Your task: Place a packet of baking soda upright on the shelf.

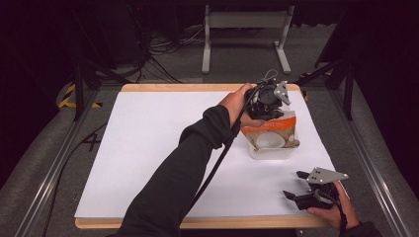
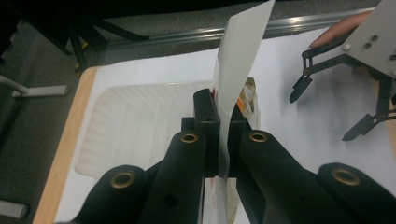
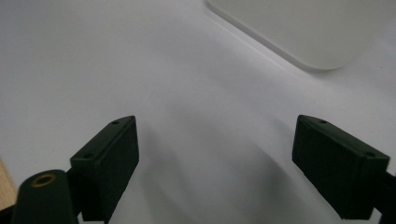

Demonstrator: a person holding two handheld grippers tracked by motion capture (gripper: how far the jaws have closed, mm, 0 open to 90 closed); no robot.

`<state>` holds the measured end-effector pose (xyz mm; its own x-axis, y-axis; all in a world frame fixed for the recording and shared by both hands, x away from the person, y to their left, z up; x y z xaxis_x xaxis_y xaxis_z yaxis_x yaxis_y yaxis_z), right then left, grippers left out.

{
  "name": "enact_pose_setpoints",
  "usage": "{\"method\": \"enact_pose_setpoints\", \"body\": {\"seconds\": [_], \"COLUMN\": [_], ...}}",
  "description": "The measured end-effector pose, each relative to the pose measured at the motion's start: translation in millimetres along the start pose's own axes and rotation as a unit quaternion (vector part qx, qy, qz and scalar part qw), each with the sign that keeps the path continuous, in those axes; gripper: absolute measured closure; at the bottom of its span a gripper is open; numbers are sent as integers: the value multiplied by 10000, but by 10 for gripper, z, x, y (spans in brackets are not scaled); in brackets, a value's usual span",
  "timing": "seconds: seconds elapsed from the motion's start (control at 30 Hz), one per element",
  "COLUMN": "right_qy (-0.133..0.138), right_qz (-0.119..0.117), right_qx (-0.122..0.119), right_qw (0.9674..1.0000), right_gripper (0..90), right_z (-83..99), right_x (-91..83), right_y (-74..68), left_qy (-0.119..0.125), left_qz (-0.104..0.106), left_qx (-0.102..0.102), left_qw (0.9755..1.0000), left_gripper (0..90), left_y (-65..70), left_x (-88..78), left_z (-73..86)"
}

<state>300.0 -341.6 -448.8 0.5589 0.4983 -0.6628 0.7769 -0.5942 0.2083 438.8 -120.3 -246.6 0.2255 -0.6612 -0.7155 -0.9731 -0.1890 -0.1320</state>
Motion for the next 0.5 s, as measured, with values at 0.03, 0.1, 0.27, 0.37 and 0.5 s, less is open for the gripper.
{"method": "enact_pose_setpoints", "body": {"seconds": [0.03, 0.1, 0.27, 0.37, 0.5], "right_qy": [-1, 0, -6, -10, -10], "right_qz": [-2, -8, -14, -5, -9], "right_qx": [-3, -2, -4, -9, -13], "right_qw": [10000, 10000, 10000, 10000, 10000], "right_gripper": [155, 156, 156, 156, 155], "right_z": [0, 1, 2, -1, 0], "right_x": [1, 1, 5, 8, 6], "right_y": [-1, 0, 2, 0, -3], "left_qy": [-23, -101, -63, -168, 25], "left_qz": [49, 39, 95, 110, 192], "left_qx": [3, 25, -76, 14, -170], "left_qw": [10000, 9999, 9999, 9998, 9997], "left_gripper": [896, 896, 896, 895, 894], "left_y": [-3, -5, -19, 0, -9], "left_x": [33, 95, 130, 180, 211], "left_z": [12, 32, 55, 68, 127]}}
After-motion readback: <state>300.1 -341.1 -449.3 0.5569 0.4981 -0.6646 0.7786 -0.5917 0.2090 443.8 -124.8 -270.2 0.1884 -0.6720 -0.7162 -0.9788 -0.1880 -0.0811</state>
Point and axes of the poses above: each handheld gripper's, and its own axes: x roughly forward along the jaws, z roughly out of its underside, y roughly to its right, the point moved 1 cm from there along x, roughly forward along the jaws, and after that the axes turned 11 degrees about -x, right-handed, at the moved point
